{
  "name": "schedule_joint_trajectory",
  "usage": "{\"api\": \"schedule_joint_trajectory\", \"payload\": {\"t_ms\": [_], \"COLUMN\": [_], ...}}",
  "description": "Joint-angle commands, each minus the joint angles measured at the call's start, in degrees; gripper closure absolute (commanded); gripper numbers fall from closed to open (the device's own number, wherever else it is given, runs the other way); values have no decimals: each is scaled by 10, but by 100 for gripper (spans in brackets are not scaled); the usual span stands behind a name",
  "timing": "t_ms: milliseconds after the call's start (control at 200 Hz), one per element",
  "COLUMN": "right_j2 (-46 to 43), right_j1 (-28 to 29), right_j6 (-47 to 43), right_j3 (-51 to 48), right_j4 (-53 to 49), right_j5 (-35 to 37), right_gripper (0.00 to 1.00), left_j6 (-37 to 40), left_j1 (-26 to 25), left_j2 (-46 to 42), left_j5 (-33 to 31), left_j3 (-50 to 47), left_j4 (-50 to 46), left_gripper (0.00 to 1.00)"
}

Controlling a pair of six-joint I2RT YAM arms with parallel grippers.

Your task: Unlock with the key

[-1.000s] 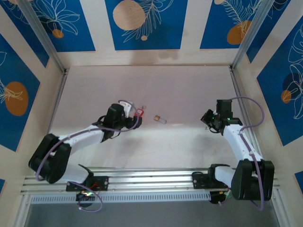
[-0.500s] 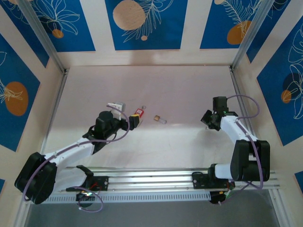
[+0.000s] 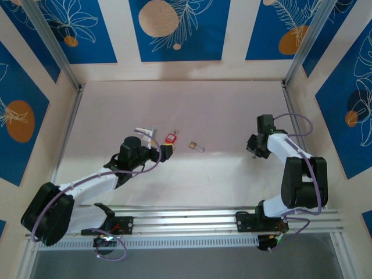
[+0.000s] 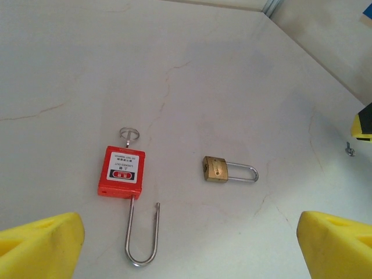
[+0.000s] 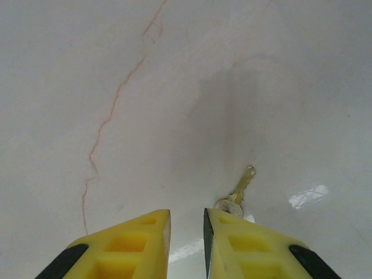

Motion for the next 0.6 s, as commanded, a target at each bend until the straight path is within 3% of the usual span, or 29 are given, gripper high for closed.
{"api": "schedule_joint_trajectory", "payload": {"t_ms": [0,595], "right_j2": [14,55], "right_j1": [4,9], "right_j6": [-3,-15], "right_j3": [13,35], "right_j4": [-35,-55], "right_j5": [6,30], "right_gripper": [77,79], "left_j6": [-8,-5], "left_j1": [-3,-4], "left_j2": [7,34], "left_j5": [17,36], "left_j3": [8,12], "left_j4": [24,37], "left_gripper": [6,8]}}
